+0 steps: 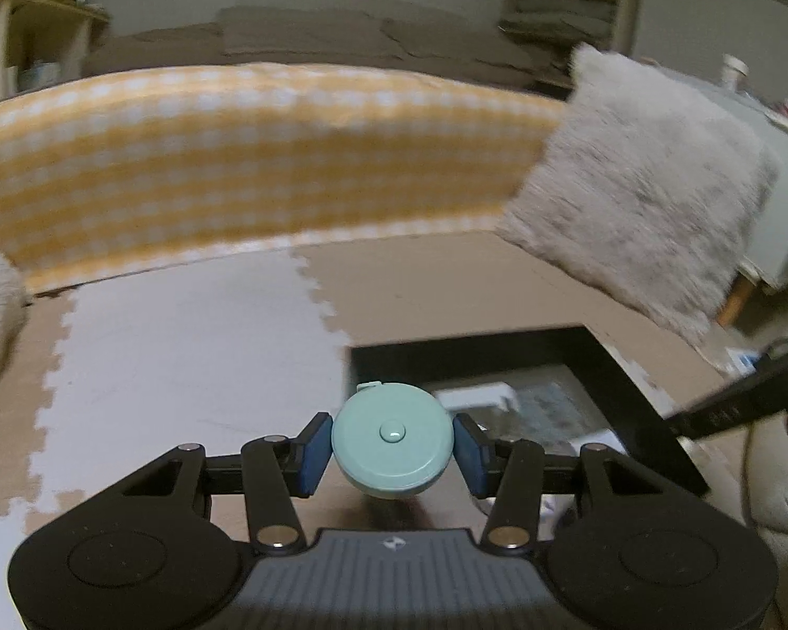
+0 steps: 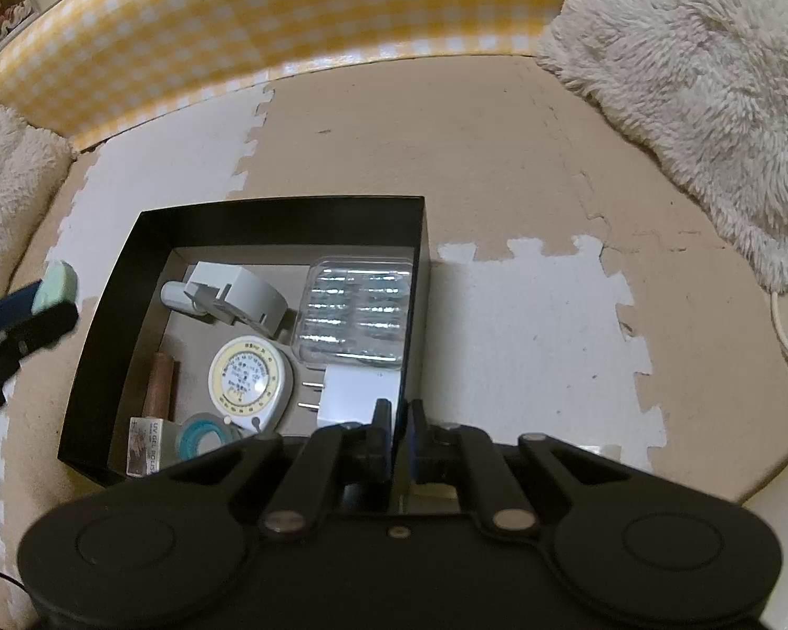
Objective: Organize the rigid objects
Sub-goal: 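Carry the mint-green tape measure with the left tool into the box and release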
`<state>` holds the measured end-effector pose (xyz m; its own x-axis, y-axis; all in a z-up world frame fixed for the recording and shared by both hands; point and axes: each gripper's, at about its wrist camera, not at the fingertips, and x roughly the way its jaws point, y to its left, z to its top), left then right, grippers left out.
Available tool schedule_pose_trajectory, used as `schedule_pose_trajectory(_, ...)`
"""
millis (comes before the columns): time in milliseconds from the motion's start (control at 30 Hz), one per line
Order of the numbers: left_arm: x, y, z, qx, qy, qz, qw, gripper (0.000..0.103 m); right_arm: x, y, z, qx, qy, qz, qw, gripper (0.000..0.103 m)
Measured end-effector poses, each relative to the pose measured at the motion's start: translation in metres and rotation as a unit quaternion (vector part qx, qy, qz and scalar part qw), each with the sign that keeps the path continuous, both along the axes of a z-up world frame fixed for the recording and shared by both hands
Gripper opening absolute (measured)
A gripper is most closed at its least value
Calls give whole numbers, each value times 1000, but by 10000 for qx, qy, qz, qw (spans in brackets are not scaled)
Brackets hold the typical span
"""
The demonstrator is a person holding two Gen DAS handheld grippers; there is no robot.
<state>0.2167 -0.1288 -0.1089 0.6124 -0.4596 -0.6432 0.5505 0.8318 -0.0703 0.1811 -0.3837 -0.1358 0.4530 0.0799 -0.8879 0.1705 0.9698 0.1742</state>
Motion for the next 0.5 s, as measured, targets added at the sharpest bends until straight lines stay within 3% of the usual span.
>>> schedule_pose_trajectory(400,-3,-35,-26,355,60,-449,9983,51,1,0,0,-11,5,15,10000,6)
schedule_pose_trajectory(500,-1,-36,-31,195,132,-528,9983,75,0,1,1,-12,-4,28,10000,6)
